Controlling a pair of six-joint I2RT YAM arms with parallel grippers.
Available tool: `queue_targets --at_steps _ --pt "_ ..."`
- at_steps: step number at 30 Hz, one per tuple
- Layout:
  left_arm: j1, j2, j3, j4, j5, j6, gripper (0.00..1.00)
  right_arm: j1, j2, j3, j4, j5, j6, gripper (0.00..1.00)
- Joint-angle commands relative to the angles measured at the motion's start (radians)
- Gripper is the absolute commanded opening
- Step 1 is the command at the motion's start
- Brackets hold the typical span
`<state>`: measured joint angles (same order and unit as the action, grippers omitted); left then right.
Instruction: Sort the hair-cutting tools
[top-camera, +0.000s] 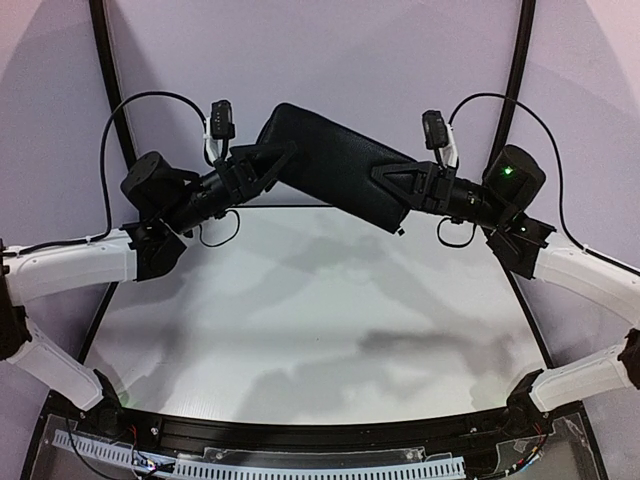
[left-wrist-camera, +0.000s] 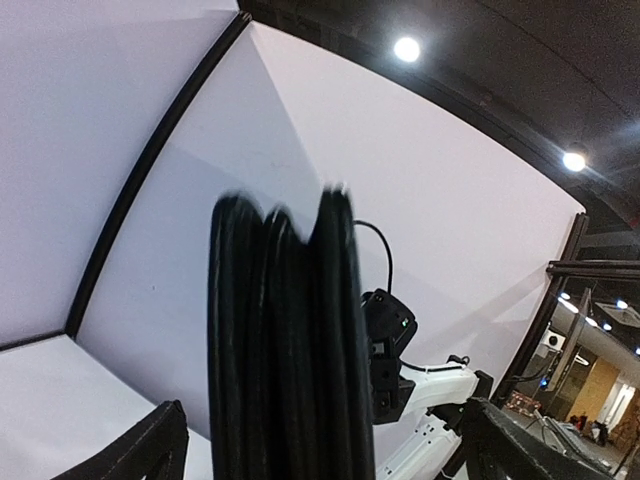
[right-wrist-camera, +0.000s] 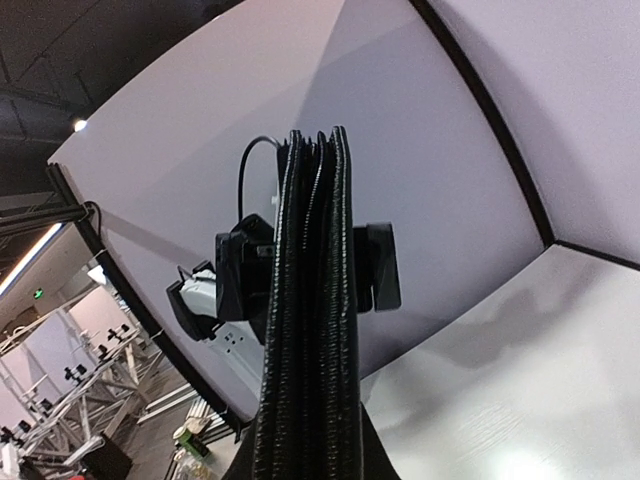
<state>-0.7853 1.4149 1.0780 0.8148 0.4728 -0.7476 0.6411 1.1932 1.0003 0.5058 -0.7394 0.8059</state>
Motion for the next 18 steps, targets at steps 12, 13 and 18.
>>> queue_targets --at_steps 12,13,18 --pt "0.000 -0.040 0.058 -0.217 -0.310 -0.017 0.01 0.001 -0.166 0.056 -0.473 0.343 -0.460 0.99" --pt "0.000 -0.068 0.080 -0.323 -0.375 0.000 0.01 0.001 -0.198 0.029 -0.500 0.407 -0.509 0.99" --pt "0.000 -0.142 0.104 -0.615 -0.575 0.033 0.01 0.001 -0.323 -0.097 -0.597 0.451 -0.638 0.98"
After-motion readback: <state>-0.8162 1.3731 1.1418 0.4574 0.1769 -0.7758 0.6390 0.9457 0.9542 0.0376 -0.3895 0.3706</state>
